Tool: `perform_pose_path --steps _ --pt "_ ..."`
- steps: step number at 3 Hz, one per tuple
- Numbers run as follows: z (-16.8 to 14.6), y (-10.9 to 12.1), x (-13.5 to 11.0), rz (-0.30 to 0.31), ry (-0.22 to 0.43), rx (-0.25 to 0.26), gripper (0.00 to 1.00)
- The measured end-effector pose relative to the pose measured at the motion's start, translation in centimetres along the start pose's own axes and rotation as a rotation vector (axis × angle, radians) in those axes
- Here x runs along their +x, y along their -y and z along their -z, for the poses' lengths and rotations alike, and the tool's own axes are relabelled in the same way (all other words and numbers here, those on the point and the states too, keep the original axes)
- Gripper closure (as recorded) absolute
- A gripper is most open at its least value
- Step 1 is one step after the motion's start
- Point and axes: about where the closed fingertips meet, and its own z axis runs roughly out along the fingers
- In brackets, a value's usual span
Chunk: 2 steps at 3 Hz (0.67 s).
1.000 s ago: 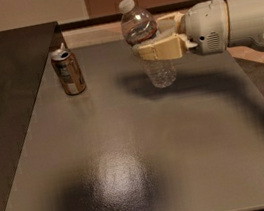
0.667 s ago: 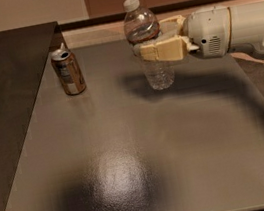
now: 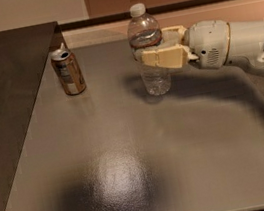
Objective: Place water bottle upright
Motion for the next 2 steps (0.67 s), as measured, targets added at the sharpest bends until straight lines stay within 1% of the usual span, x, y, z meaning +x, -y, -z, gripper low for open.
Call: perform_pose_path --steps 2 --pt "-0.19 0.66 1.96 -0.008 0.055 -0.007 1.00"
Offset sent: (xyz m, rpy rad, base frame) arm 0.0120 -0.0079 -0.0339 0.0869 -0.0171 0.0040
